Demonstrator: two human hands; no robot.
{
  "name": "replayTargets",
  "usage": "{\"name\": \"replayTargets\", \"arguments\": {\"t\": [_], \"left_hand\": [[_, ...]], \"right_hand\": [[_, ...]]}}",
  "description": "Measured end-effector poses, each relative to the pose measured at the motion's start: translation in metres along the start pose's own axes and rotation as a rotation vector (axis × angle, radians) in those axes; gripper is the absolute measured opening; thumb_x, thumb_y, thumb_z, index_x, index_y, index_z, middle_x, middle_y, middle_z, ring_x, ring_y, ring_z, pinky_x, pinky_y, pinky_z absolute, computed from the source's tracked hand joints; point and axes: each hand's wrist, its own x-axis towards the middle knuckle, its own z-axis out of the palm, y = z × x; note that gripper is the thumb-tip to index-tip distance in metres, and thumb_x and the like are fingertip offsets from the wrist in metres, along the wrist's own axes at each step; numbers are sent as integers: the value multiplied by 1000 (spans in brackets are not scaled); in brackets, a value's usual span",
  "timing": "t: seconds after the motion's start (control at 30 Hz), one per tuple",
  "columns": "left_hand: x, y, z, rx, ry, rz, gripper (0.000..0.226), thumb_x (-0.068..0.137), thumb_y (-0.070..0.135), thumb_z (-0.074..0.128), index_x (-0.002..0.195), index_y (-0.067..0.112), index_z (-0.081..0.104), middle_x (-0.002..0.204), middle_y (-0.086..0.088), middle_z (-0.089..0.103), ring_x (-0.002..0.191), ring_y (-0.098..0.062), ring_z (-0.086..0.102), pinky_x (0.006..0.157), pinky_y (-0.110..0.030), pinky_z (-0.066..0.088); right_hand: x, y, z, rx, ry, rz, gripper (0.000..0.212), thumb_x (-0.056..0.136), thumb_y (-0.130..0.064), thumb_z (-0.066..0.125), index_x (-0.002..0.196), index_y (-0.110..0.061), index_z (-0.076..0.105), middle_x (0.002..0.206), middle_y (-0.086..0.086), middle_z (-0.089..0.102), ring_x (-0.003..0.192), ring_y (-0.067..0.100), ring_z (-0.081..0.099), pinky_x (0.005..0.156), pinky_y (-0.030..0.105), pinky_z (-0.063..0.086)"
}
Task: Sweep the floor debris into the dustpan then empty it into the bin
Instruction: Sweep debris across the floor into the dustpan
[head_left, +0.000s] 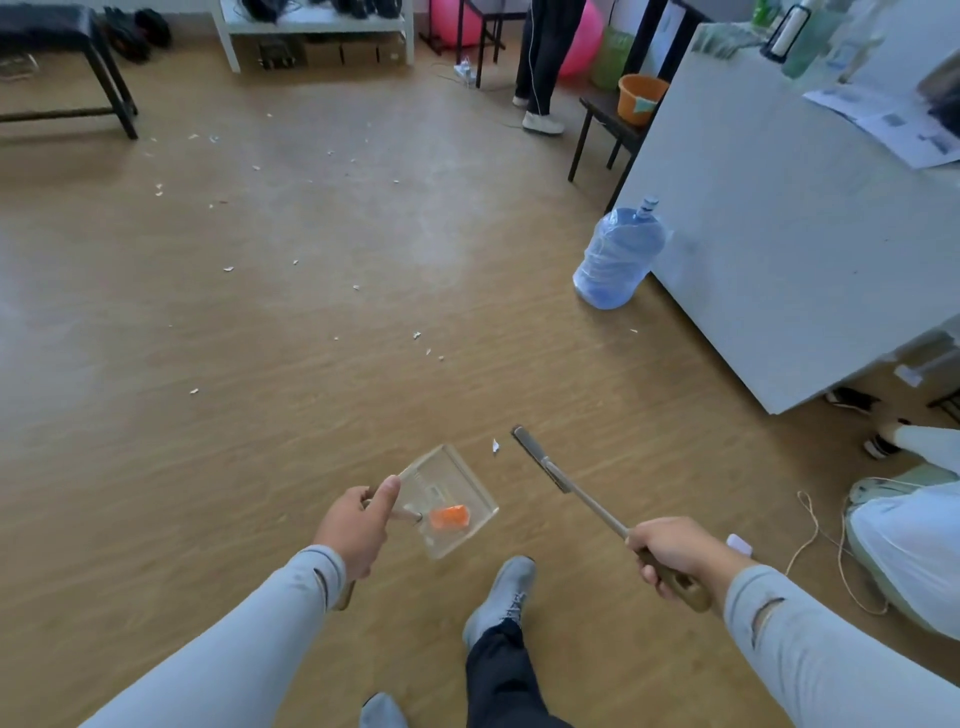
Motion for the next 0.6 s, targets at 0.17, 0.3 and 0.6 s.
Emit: {"name": "replayTargets", "arguments": {"t": [0.17,0.3,0.6], "left_hand": [[36,46,15,1,26,-17,58,98,64,49,112,8,58,75,-11,63,47,-20,45,44,-28,42],[68,77,32,42,35,-22,59,100,62,49,123,8,58,78,-12,66,46,-21,47,42,-27,42],[146,124,78,23,32,-108,54,98,65,49,101,12,60,75,-12,65,50,-23,48,47,-28,42]], "right_hand": [[52,-34,-20,56,-15,54,11,92,-7,55,82,-6,57,51,9,54,36,17,48,40,18,37],[89,-60,-36,66,-42,76,8,91,-7,54,84,-6,58,51,10,56,36,18,48,41,19,38],[170,-124,-76,-41,-50,75,5,90,-6,55,85,-5,56,47,10,57,34,17,49,41,18,38]]}}
